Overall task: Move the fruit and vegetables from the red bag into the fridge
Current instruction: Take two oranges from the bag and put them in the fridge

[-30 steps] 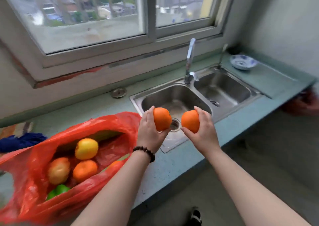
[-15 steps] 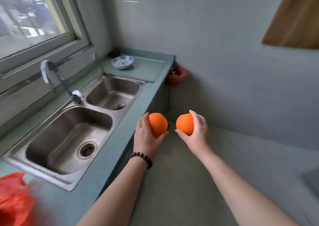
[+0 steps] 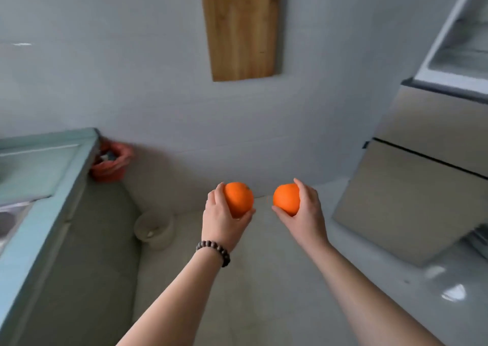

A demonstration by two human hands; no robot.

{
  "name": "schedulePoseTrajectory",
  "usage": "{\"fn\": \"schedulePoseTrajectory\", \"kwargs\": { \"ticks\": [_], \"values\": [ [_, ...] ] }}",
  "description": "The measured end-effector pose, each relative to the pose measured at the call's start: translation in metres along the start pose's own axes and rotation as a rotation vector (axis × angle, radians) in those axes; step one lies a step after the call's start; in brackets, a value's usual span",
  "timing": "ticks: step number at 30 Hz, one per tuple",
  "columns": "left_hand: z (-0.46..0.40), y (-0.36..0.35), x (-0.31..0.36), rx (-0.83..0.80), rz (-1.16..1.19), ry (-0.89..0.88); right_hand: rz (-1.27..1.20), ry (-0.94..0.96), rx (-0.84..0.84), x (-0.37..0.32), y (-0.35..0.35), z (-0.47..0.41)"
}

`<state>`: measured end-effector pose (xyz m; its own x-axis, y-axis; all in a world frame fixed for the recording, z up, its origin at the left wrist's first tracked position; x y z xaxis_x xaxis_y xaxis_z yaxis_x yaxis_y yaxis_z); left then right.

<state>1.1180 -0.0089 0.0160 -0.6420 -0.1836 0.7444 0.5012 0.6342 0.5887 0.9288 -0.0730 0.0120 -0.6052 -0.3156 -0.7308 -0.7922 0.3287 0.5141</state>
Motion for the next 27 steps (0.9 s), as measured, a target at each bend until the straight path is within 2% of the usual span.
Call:
{"fn": "schedulePoseTrajectory", "kwargs": {
  "ticks": [6,12,20,27],
  "values": [
    [-0.019,-0.091,0.060,-0.172,0.051,-0.145,0.062,-0.141,0.137,0.066,0.049,-0.040],
    [-0.065,-0.180,0.098,-0.337,0.120,-0.231,0.149,-0.261,0.286,0.117,0.064,-0.087],
    [-0.155,-0.266,0.152,-0.472,0.260,-0.394,0.251,-0.346,0.405,0.138,0.055,-0.178],
    [-0.192,-0.329,0.209,-0.609,0.356,-0.525,0.304,-0.428,0.580,0.158,0.076,-0.230]
  ]
}}
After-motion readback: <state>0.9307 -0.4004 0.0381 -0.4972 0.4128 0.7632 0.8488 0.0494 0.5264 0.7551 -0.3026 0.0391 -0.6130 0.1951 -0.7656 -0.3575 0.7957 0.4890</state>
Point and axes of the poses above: each hand's wrist, its own z-axis away from the middle knuckle, its own y-axis out of the back of the hand, x = y × z, the point moved 5 cm from there along -z, towards the middle knuckle, and after that the axes turned 12 degrees about x, right-handed, at the moved point
